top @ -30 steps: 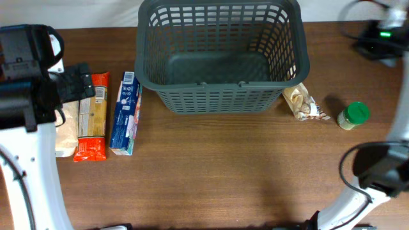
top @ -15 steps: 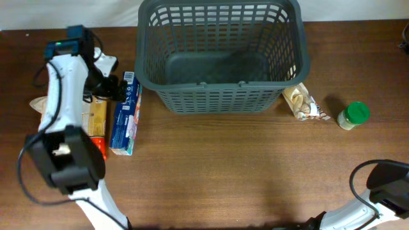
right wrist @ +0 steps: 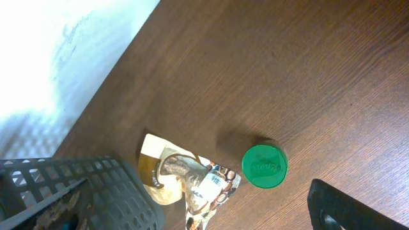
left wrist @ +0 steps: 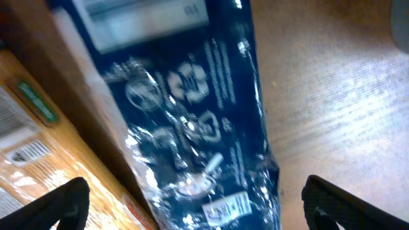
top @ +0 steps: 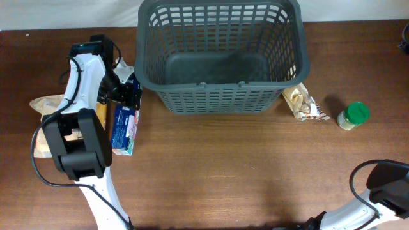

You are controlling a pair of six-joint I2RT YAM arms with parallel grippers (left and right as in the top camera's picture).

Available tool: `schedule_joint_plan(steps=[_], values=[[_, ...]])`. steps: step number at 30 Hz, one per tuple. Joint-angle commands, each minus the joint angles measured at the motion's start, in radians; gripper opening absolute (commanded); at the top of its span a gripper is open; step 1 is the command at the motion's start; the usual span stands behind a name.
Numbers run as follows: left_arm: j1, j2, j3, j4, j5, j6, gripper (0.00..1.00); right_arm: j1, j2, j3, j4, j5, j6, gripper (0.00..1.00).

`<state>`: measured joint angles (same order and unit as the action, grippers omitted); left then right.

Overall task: Pack container
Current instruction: 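Lower the left gripper onto the blue box and grasp it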

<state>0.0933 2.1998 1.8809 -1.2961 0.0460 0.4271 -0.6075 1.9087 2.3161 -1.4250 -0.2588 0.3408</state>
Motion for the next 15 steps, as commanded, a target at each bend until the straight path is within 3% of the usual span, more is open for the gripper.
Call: schedule_joint_plan(steps=[1, 7, 11, 12, 13, 14, 15], values=[[0.000, 0.000, -0.002, -0.017, 0.026, 0.016, 0.96, -0.002, -0.004, 0.010, 0.000, 0.009, 0.008, 0.99], [0.000, 0.002, -0.073, 0.065, 0.026, 0.016, 0.98, -0.002, -0.004, 0.010, 0.000, 0.009, 0.008, 0.99], [0.000, 0.006, -0.133, 0.135, 0.017, 0.016, 0.89, -0.002, -0.004, 0.010, 0.000, 0.009, 0.008, 0.99], [0.000, 0.007, -0.134, 0.149, 0.018, 0.016, 0.59, -0.002, -0.004, 0.010, 0.000, 0.009, 0.008, 0.99], [0.000, 0.007, -0.134, 0.155, 0.018, 0.016, 0.44, -0.002, -0.004, 0.010, 0.000, 0.009, 0.008, 0.99], [0.000, 0.007, -0.134, 0.170, 0.018, 0.016, 0.21, -0.002, -0.004, 0.010, 0.000, 0.009, 0.008, 0.99], [0.000, 0.007, -0.134, 0.180, 0.018, 0.013, 0.07, -0.002, -0.004, 0.010, 0.000, 0.009, 0.008, 0.99]])
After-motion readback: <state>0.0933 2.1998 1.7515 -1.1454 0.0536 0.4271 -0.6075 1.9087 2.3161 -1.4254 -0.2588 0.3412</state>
